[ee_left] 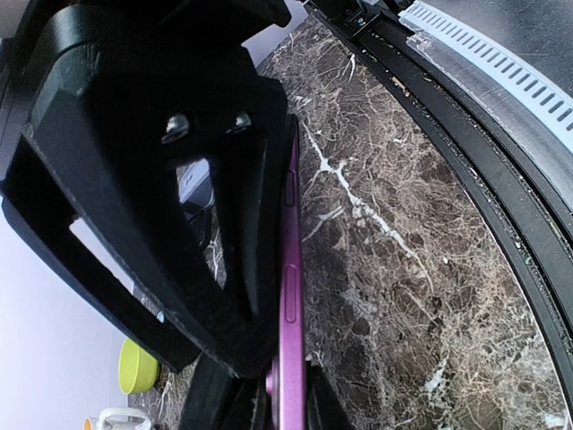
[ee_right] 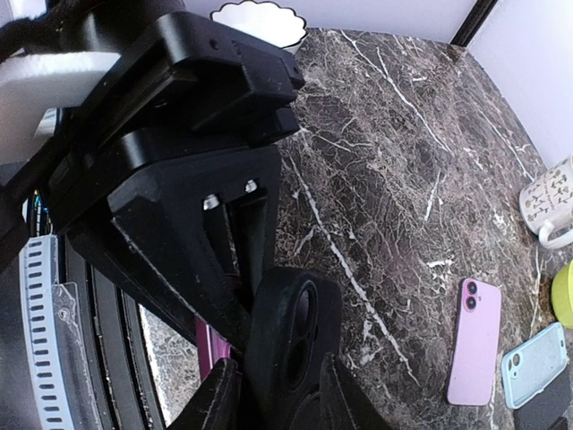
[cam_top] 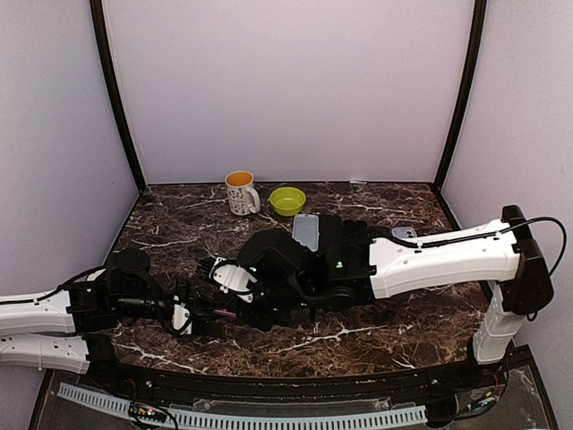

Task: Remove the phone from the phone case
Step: Remove the phone case from the phone.

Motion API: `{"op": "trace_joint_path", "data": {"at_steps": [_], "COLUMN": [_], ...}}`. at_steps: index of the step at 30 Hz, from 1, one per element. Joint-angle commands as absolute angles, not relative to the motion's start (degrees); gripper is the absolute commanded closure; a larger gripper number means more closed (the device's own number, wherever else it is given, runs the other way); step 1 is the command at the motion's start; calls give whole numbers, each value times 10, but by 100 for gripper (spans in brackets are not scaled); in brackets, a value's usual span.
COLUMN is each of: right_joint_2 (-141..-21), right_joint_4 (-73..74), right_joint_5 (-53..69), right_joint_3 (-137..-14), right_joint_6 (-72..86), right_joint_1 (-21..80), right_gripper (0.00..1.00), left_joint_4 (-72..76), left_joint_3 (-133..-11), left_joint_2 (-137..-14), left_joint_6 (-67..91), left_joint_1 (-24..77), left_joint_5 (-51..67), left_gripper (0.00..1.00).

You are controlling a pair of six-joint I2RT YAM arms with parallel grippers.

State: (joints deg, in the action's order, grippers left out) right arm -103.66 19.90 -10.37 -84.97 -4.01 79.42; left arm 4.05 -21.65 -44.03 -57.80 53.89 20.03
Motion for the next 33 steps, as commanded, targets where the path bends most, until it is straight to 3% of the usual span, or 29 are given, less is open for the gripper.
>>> {"op": "trace_joint_path", "data": {"at_steps": [1,10,33], "right_joint_2": [-1045,-1056,-1050], "right_joint_4": [243,252,263], "right_joint_5": [-124,-119,-117], "right_joint_3": [-852,-848,-840], "right_joint_6": [-49,-54,-43], "right_joint_1": [798,800,802], "right_gripper": [70,80,90], "left_joint_4": [97,98,102], "left_joint_3": [-246,-245,-244], "left_joint_2": [-431,-430,-431], "left_joint_6": [-570,-569,-570], "left_joint_1": [538,538,538], "left_joint_5": [209,191,165], "left_gripper": [100,100,100]}}
